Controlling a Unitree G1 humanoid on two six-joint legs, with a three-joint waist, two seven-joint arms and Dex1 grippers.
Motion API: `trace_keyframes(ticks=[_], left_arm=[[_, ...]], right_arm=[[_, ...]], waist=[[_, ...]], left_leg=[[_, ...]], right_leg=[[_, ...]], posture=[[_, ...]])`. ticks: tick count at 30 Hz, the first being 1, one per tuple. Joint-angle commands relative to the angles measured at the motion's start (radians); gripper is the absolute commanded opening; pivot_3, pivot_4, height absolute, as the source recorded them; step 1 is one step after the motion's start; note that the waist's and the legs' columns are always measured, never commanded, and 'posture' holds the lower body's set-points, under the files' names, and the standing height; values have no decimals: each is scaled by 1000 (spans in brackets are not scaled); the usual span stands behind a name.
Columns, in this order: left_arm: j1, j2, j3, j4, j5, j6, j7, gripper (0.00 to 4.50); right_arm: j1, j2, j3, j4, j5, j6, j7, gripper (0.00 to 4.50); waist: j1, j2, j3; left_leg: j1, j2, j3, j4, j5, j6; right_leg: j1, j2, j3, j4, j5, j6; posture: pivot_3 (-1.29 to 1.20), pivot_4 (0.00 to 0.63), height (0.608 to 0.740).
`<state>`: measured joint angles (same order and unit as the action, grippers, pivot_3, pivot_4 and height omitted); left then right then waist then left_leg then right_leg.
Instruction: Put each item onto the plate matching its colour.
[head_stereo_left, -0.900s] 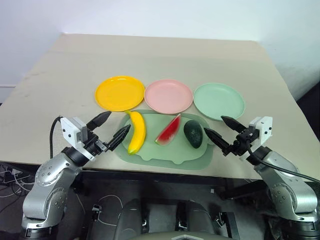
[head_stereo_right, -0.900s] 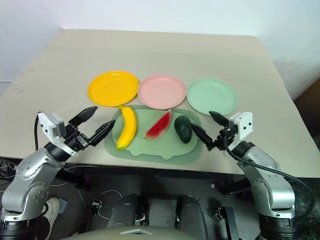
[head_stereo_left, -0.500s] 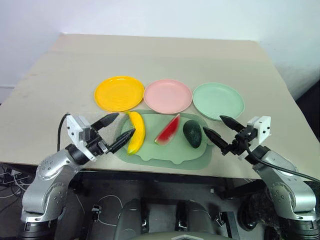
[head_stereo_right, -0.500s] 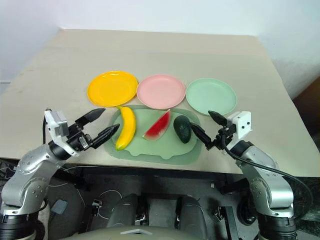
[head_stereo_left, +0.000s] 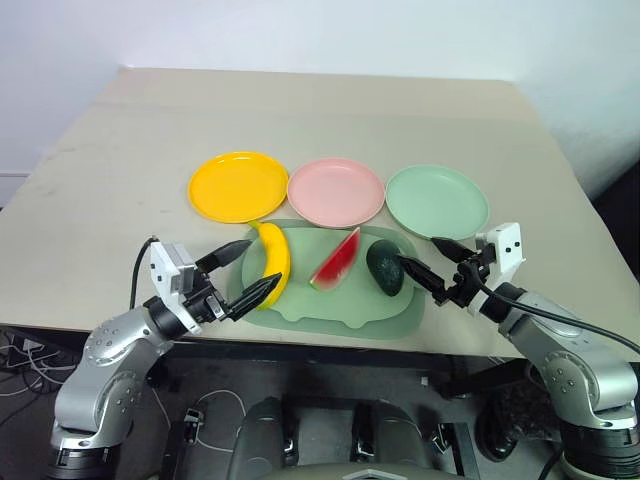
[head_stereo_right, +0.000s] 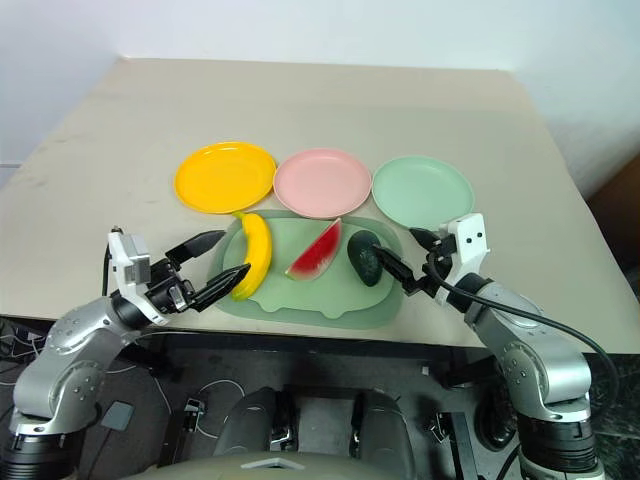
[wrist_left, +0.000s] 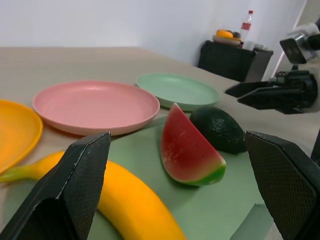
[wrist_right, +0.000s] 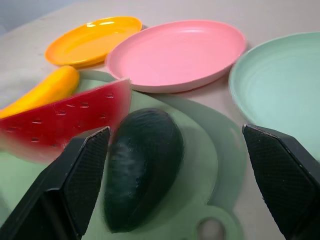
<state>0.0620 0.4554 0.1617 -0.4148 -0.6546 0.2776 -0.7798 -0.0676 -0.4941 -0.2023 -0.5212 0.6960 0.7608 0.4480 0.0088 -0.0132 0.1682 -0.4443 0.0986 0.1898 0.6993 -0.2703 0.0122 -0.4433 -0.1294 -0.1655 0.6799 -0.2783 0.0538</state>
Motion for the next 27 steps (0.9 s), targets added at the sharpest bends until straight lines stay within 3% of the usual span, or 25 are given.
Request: trace_keyframes(ticks=[1, 14, 27], left_arm=[[26, -22, -46, -65, 27, -15, 29, 4456], [-4, -42, -65, -152, 32, 42, 169, 4456], [9, -78, -76, -179, 55, 43, 252, 4456]], right_arm=[[-18, -1, -18, -53, 53, 35, -22, 4500], [-94, 70, 70, 71, -80, 3, -127, 4500], [-110, 114, 120, 97, -89, 56, -127, 4500]], waist=[[1, 0, 0], [1, 0, 0], [0, 0, 0]], left_leg=[[0, 0, 0, 0, 0, 0], [0, 0, 0, 0, 0, 0], [0, 0, 0, 0, 0, 0]], right_leg=[[0, 0, 0, 0, 0, 0], [0, 0, 0, 0, 0, 0], [0, 0, 0, 0, 0, 0]], posture=[[0, 150, 695], [0, 150, 695], [0, 150, 695]])
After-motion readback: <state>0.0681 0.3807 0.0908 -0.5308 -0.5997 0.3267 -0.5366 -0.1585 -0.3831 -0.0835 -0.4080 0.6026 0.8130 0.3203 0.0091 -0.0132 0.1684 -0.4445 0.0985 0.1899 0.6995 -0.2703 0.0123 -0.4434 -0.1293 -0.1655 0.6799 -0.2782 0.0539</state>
